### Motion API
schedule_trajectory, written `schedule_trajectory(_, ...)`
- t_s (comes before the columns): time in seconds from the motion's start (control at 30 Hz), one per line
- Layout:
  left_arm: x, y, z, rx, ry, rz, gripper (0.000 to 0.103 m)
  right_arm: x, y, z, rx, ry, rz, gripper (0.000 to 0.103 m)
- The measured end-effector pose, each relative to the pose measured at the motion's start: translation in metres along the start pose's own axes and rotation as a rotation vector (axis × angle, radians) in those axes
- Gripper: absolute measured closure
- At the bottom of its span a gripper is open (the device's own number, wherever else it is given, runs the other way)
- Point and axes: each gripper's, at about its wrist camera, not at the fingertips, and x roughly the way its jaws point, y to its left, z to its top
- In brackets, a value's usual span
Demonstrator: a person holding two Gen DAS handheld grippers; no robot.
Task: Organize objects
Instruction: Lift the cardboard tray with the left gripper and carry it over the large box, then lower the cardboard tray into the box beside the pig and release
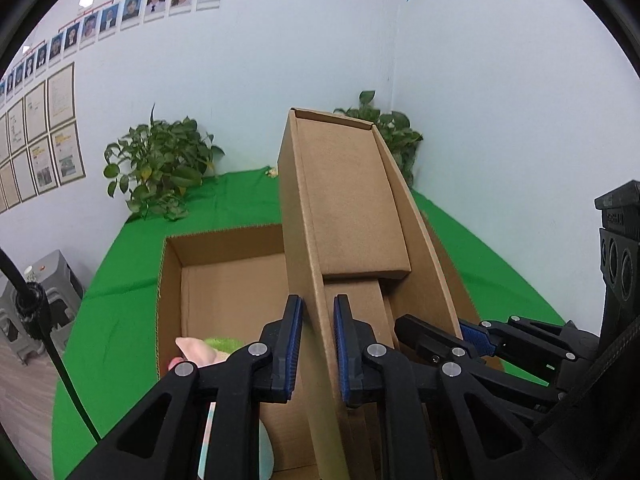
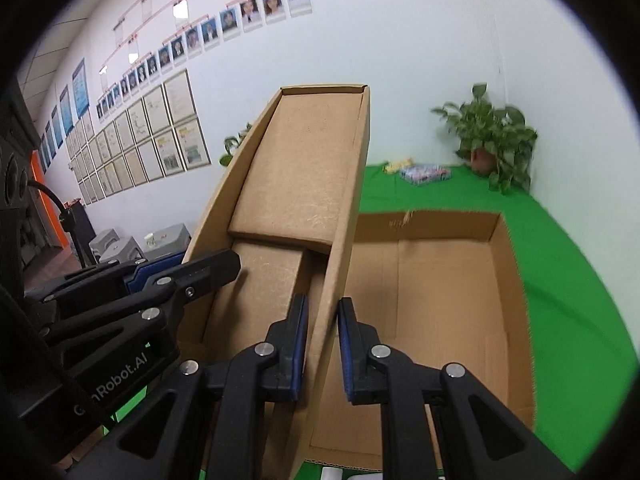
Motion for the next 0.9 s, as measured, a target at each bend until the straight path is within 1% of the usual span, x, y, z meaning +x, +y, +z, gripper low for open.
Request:
schedule_trajectory(0.17, 0.034, 0.011, -0.022, -0.027, 0.067, -0.011, 0.091, 0.024, -0.005, -0.009, 0.014, 0.054, -0.012, 0.089)
schedule_trajectory(0.3, 0.06, 0.025, -0.041, -0.037, 0.112, 0.008, 0.092, 0.044, -0.006, -0.017, 0.03, 0.098, -0.006, 0.089)
schedule_trajectory(0.47, 0.092, 0.043, -0.07, -0.057, 0.193, 0.02, 0.092, 0.073, -0.008, -0.035, 0.047, 0.164, 0.006, 0.089)
schedule_trajectory(0.7, 0.154, 0.076, -0.106, -0.075, 0.285, 0.044, 0.092, 0.104, -0.014, -0.055, 0.086, 0.228, 0.024, 0.089)
schedule_trajectory(0.83, 0.175, 0.077, -0.126, -0.067, 0.346, 0.065, 0.093, 0.118, -0.018, -0.07, 0.124, 0.259, 0.041, 0.09)
schedule_trajectory(0.9, 0.182, 0.076, -0.133, -0.052, 0.355, 0.076, 0.093, 0.12, -0.019, -0.074, 0.125, 0.258, 0.036, 0.089)
